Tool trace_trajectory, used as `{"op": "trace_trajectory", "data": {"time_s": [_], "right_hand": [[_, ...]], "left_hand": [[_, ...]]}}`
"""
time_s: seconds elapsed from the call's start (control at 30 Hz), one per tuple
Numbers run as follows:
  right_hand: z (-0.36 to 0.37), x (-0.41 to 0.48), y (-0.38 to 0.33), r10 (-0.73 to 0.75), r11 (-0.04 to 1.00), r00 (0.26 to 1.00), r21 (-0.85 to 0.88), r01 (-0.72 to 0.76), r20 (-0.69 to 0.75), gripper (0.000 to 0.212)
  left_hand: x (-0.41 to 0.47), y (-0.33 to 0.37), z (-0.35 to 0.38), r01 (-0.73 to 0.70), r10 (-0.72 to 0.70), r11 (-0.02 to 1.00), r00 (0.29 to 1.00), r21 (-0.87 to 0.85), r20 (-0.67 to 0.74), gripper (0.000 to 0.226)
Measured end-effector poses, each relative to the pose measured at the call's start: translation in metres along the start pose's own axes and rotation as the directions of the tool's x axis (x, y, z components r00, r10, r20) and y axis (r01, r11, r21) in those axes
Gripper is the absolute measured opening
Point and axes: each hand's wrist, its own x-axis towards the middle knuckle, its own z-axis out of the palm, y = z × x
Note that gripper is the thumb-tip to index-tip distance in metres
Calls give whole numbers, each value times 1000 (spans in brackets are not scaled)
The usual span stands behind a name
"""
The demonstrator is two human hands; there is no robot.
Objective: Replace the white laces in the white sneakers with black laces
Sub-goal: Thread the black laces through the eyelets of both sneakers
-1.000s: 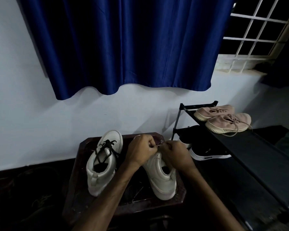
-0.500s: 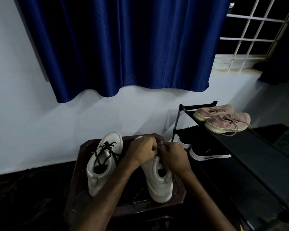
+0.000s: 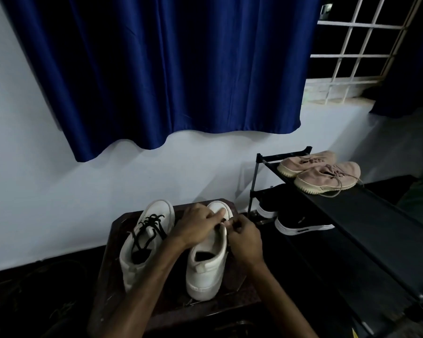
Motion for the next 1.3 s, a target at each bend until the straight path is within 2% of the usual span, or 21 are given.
{"op": "trace_trajectory", "data": {"time_s": [0.03, 0.1, 0.17, 0.23, 0.27, 0.3, 0.37, 0.43, 0.5, 0.57, 0.7, 0.83, 0.9, 0.97, 1.07, 1.13, 1.17, 1.23, 1.3], "right_hand": [[2, -4, -1, -18, 996, 1000, -90, 17, -10, 8], [8, -10, 2, -28, 988, 999, -150, 23, -28, 14], [6, -12, 9, 59, 998, 998, 37, -58, -32, 10], [0, -14, 17, 172, 922, 984, 344, -177, 46, 14], [-4, -15, 22, 202, 879, 974, 420, -226, 102, 15], [-9, -18, 27, 204, 873, 967, 418, -250, 152, 16], [-16, -20, 36, 171, 922, 952, 300, -246, 255, 16], [-19, -13, 44, 119, 984, 947, 95, -153, 297, 14], [-26, -2, 41, 26, 996, 965, -92, -1, 262, 14], [-29, 5, 32, -80, 979, 976, -170, 116, 204, 22], [-25, 6, 19, -239, 934, 952, -222, 278, 189, 26], [-18, 3, 24, -266, 944, 940, -143, 299, 213, 21], [-22, 2, 26, -235, 961, 943, -87, 261, 236, 20], [-35, 1, 30, -177, 978, 926, -43, 202, 334, 16], [-65, 1, 34, -19, 971, 846, -193, 143, 534, 14], [-77, 3, 33, 69, 941, 799, -305, 147, 597, 11], [-79, 6, 31, 73, 920, 801, -349, 175, 595, 8], [-73, 12, 26, -10, 865, 851, -422, 271, 526, 5], [-60, 13, 16, -109, 884, 886, -363, 294, 451, 15]], "left_hand": [[-5, 1, 3, 27, -28, 999, 999, 20, 38, 73], [-12, -1, 11, 48, -50, 998, 997, 30, 67, 63], [-14, -3, 15, 40, -41, 999, 999, -9, -22, 44], [-15, -6, 15, 10, -12, 1000, 997, -27, -70, 24], [-15, -7, 15, 4, -8, 998, 998, -60, -57, 19], [-16, -8, 15, 14, -18, 992, 999, -129, -28, 15], [-20, -5, 14, 29, -24, 965, 999, -259, 21, 13], [-20, -4, 14, 26, -23, 958, 1000, -286, 14, 17], [-18, -5, 15, 23, -22, 958, 1000, -287, 7, 21], [-18, -5, 16, -1, 2, 962, 1000, -272, 4, 28], [-18, -4, 17, -19, 21, 961, 1000, -275, 1, 29], [-17, -4, 17, -10, 7, 971, 1000, -238, -14, 30], [-16, -6, 18, -5, 0, 982, 1000, -190, -22, 27], [-16, -7, 19, 5, -8, 990, 1000, -144, -19, 27], [-17, -7, 19, 2, -4, 996, 1000, -86, -26, 34], [-17, -7, 18, -6, 3, 997, 999, -76, -49, 42], [-18, -6, 18, -11, 7, 997, 998, -76, -57, 41], [-18, -6, 19, -30, 25, 997, 997, -77, -67, 36], [-19, -5, 19, -51, 46, 996, 997, -72, -66, 33]]}}
